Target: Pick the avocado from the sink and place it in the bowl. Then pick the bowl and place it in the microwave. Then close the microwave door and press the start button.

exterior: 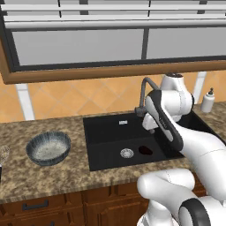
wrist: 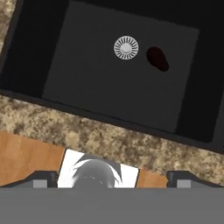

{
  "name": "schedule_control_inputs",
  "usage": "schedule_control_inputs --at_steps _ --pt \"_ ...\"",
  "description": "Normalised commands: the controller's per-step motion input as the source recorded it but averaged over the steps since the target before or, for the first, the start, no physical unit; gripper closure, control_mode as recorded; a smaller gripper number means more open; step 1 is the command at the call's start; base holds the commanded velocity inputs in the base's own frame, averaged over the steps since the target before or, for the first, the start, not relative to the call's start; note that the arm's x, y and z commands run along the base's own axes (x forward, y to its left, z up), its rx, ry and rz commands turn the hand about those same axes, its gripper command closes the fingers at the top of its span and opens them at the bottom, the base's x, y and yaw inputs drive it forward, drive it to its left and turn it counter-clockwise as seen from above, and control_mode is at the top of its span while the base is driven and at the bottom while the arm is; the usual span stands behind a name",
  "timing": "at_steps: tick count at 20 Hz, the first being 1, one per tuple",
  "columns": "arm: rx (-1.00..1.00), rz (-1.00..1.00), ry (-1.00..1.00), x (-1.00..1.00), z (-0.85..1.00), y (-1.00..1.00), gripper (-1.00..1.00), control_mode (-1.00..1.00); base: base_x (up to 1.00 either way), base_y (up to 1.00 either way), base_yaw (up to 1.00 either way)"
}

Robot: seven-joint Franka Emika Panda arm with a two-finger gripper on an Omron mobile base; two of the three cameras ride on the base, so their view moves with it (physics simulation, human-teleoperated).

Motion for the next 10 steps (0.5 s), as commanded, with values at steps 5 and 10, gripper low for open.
schedule_control_inputs --at_steps 5,10 --pt "-0.05 0.31 -0.05 0.00 -0.46 -0.22 -1.00 -1.00 0.00 0.00 0.00" --pt "-0.03 0.23 -0.03 0.14 -0.58 -0.09 -1.00 -1.00 0.00 0.00 0.00"
